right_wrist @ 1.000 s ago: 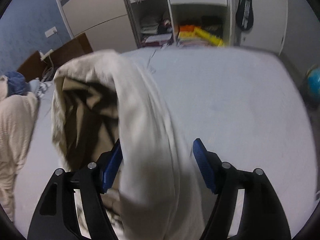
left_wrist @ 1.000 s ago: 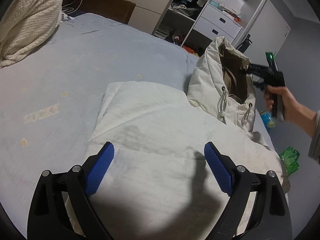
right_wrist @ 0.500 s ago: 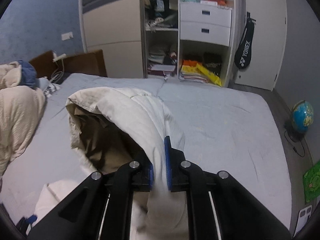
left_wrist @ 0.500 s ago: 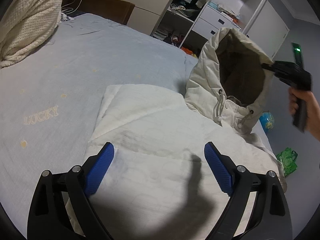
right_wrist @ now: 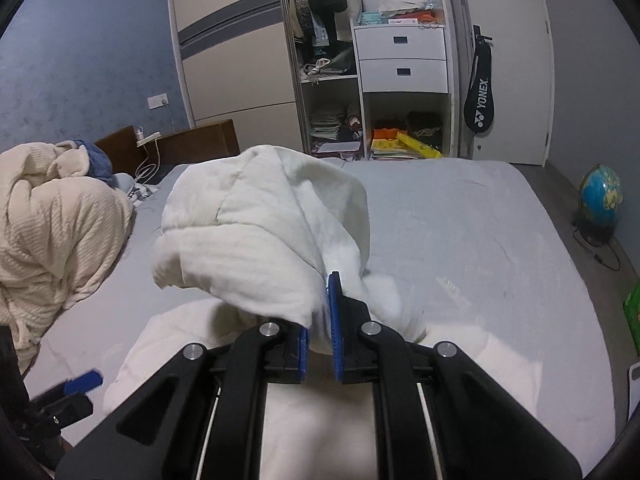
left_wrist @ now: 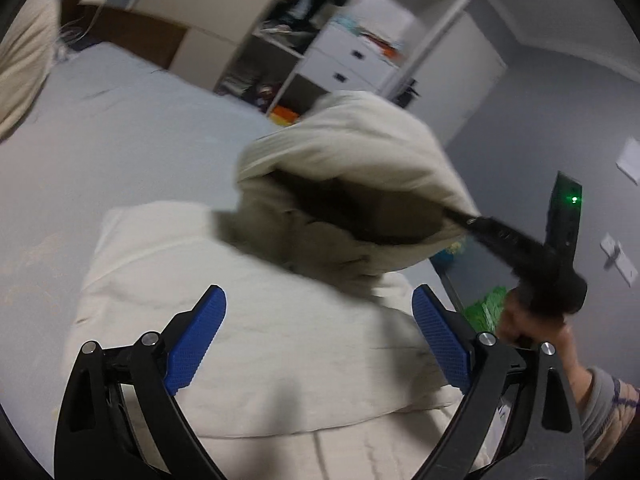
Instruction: Fold large clothes
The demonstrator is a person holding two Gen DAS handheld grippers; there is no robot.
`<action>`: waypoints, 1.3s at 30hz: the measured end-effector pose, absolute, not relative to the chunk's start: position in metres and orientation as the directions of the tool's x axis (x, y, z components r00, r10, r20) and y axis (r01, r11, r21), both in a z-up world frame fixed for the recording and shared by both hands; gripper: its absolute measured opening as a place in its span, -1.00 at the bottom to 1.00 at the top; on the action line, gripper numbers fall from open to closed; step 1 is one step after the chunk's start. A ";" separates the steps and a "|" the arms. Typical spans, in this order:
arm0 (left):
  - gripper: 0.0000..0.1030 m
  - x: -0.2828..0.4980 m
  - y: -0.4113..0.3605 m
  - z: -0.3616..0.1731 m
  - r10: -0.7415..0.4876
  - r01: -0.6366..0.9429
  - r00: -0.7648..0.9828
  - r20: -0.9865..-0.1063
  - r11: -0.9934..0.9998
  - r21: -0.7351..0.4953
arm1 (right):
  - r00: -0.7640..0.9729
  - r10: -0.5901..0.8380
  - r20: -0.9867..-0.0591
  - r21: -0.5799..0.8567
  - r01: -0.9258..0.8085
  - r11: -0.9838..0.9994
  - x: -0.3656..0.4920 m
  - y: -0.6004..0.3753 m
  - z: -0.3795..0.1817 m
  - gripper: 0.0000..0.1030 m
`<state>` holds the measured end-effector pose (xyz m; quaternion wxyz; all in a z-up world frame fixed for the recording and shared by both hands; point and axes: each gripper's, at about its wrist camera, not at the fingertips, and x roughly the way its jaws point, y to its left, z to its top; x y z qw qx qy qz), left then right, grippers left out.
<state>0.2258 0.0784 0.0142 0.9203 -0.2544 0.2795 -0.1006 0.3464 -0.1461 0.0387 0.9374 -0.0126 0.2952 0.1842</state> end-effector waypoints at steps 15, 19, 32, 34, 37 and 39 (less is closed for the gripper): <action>0.76 0.276 0.049 0.050 -0.344 0.055 0.812 -0.472 0.849 -0.525 | 0.735 0.349 -0.581 0.184 -0.299 0.936 0.279 -0.182 -0.009 -0.85; 0.76 0.303 0.049 0.057 -0.308 0.046 0.784 -0.539 0.895 -0.443 | 0.723 0.337 -0.604 0.139 -0.320 0.937 0.263 -0.179 -0.025 -0.85; -0.79 0.329 0.049 0.046 -0.357 0.091 0.731 -0.581 0.896 -0.436 | 0.704 0.331 -0.628 0.153 -0.305 0.940 0.228 -0.198 -0.020 -0.68; -0.79 0.328 0.053 0.049 -0.360 0.090 0.742 -0.565 0.890 -0.448 | 0.695 0.373 -0.615 0.207 -0.314 0.927 0.218 -0.205 -0.014 -0.68; -0.79 0.322 0.052 0.054 -0.364 0.103 0.748 -0.555 0.890 -0.444 | 0.679 0.462 -0.570 0.331 -0.325 0.886 0.206 -0.214 0.005 -0.17; -0.79 0.316 0.045 0.055 -0.363 0.118 0.748 -0.556 0.897 -0.426 | 0.653 0.538 -0.533 0.436 -0.333 0.836 0.211 -0.216 0.022 0.11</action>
